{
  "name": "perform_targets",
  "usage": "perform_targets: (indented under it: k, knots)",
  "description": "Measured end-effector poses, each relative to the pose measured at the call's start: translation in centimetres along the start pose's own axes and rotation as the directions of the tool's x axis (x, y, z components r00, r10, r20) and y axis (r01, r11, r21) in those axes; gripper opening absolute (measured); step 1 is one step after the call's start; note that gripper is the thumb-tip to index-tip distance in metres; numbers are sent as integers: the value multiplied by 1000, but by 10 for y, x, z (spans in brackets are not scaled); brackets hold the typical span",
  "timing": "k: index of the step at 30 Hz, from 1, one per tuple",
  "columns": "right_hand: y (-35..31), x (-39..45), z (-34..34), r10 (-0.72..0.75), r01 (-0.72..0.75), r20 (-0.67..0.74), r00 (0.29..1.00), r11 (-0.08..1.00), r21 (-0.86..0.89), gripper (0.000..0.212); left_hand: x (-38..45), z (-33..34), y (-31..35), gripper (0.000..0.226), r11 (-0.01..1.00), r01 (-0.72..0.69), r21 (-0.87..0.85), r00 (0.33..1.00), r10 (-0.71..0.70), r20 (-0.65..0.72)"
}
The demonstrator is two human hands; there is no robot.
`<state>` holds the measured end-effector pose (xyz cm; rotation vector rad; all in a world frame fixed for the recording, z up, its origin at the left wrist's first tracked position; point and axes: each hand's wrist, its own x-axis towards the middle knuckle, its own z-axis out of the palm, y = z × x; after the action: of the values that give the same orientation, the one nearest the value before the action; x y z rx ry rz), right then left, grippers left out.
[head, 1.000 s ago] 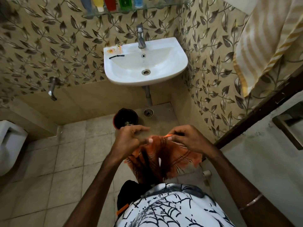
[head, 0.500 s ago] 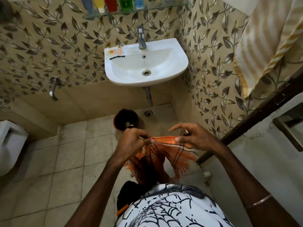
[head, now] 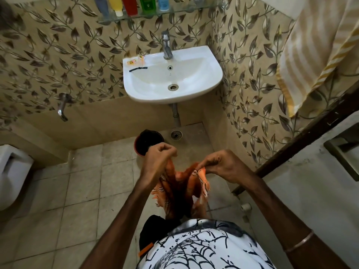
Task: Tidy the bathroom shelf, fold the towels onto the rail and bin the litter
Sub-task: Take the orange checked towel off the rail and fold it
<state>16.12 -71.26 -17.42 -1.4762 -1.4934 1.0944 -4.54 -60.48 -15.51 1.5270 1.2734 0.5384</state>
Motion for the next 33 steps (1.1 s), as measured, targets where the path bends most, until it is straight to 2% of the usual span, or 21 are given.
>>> perform_targets:
  k: [2, 3, 5, 9, 14, 21, 25, 30, 33]
  knots:
    - [1, 3, 3, 1, -3, -18, 1000, 993, -116, 13, 0, 0, 5, 29, 986, 53, -158, 999, -52, 11]
    - [2, 4, 4, -19, 12, -32, 999, 983, -183, 11, -1, -1, 7, 30, 976, 77, -204, 997, -74, 23]
    - [3, 7, 8, -89, 72, -58, 994, 967, -243, 9, -2, -5, 8, 16, 963, 120, -243, 992, -106, 71]
    - [0, 12, 19, -156, 142, -125, 980, 983, -114, 5, -6, -10, 4, 10, 970, 88, -229, 984, -49, 173]
    - [-5, 18, 29, -142, 138, -125, 982, 990, -36, 20, -12, -7, 1, 14, 956, 34, -290, 996, -7, 94]
    - [-4, 18, 39, -126, 130, -123, 984, 991, 25, 15, -19, -4, 0, 16, 939, -18, -342, 999, 30, 31]
    - [-7, 19, 44, -126, 143, -151, 980, 984, 103, 13, -22, -2, -2, 15, 944, -56, -325, 997, 73, 38]
    - [-11, 21, 44, -170, 184, -76, 982, 953, 239, 15, -24, -2, -6, 17, 929, -73, -362, 991, 109, 81]
    - [-13, 22, 44, -159, 189, -162, 974, 963, 193, 10, -27, -1, -7, 19, 912, -84, -401, 984, 139, 110]
